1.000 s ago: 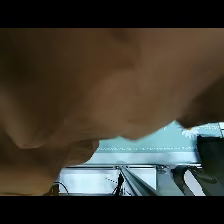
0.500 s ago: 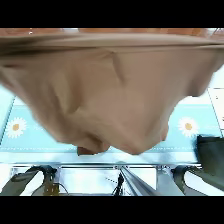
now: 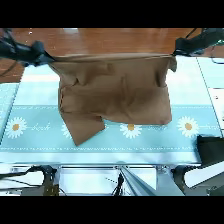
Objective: Fold the shirts.
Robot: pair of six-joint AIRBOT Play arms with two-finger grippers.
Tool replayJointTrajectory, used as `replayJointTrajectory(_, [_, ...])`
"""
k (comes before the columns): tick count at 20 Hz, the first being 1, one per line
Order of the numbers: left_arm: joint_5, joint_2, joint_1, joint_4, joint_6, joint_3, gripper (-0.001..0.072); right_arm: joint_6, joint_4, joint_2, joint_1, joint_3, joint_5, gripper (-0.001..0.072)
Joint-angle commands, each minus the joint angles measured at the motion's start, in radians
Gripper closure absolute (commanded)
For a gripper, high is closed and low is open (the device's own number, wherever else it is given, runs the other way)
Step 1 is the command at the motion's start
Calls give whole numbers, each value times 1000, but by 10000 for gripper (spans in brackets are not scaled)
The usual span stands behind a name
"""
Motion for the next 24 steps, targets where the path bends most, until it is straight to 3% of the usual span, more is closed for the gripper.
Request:
replayJointTrajectory(1, [45,-192,-13,-144,13,-3,686,29,123,-109,3,1,-28,684])
replayJointTrajectory(3, [20,-253,-21,-194,13,-3,683,32,121,-138,3,1,14,674])
replayJointTrajectory(4, [-4,-267,-21,-207,13,-3,635,27,121,-140,2,1,29,525])
replayJointTrajectory(5, [-35,-269,-15,-205,14,-3,534,9,122,-134,-4,2,53,300])
replayJointTrajectory(6, [-84,-266,-2,-205,35,-2,381,-43,118,-120,-12,2,105,231])
replayJointTrajectory(7, [-137,-259,19,-189,52,-2,289,-92,90,-101,-22,2,172,231])
replayJointTrajectory(9, [-259,-239,69,-77,40,-1,291,-148,-147,-65,-44,1,351,232])
replayJointTrajectory(10, [-324,-228,89,-13,24,-4,291,-96,-240,-51,-69,-5,408,232])
replayJointTrajectory(12, [-371,-182,113,62,26,-66,291,-79,-185,6,-144,-82,424,231])
replayJointTrajectory(16, [-289,-70,155,76,77,-320,288,-199,0,196,-278,-418,312,209])
replayJointTrajectory(18, [-284,-70,173,76,94,-387,115,-236,58,308,-334,-597,178,208])
replayJointTrajectory(21, [-260,-70,193,78,150,-431,95,-289,111,432,-399,-808,71,201])
replayJointTrajectory(22, [-237,-70,202,75,148,-432,95,-307,130,452,-414,-858,61,128])
replayJointTrajectory(24, [-202,-72,204,76,168,-432,95,-336,185,471,-431,-937,55,118])
